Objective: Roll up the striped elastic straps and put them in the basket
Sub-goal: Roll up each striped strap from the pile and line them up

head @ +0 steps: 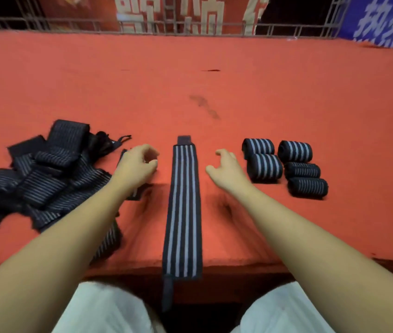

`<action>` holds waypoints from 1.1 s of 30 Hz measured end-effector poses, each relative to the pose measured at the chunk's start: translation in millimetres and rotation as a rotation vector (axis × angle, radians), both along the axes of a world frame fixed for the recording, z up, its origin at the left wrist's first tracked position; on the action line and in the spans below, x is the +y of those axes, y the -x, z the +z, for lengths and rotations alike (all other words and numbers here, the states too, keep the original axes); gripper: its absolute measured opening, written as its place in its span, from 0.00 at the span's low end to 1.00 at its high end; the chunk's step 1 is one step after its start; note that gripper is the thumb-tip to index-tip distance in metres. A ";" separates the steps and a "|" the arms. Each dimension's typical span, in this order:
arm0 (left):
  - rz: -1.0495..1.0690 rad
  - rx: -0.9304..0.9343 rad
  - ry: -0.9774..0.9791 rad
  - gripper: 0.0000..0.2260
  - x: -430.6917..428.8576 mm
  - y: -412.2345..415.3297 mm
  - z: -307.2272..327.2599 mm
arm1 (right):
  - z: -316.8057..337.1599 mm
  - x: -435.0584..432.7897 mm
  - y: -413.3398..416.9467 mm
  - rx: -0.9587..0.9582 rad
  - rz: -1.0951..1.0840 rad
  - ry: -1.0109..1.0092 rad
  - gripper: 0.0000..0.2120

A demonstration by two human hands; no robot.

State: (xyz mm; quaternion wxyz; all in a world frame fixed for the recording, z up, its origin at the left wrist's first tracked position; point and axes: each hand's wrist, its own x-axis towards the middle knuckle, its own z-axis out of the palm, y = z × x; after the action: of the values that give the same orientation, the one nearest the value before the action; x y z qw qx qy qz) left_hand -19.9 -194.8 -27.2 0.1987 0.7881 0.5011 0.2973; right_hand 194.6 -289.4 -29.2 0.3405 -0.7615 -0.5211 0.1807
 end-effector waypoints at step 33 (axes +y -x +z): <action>0.024 -1.215 0.901 0.09 -47.5 7.8 2.3 | 46.3 -59.7 40.6 0.759 0.476 0.345 0.14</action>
State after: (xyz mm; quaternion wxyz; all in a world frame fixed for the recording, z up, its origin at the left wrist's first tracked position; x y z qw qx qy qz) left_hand -27.8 -242.3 -24.9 0.7397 0.3223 0.3850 0.4480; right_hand 154.1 -349.0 17.1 0.3246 -0.5466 -0.4824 0.6027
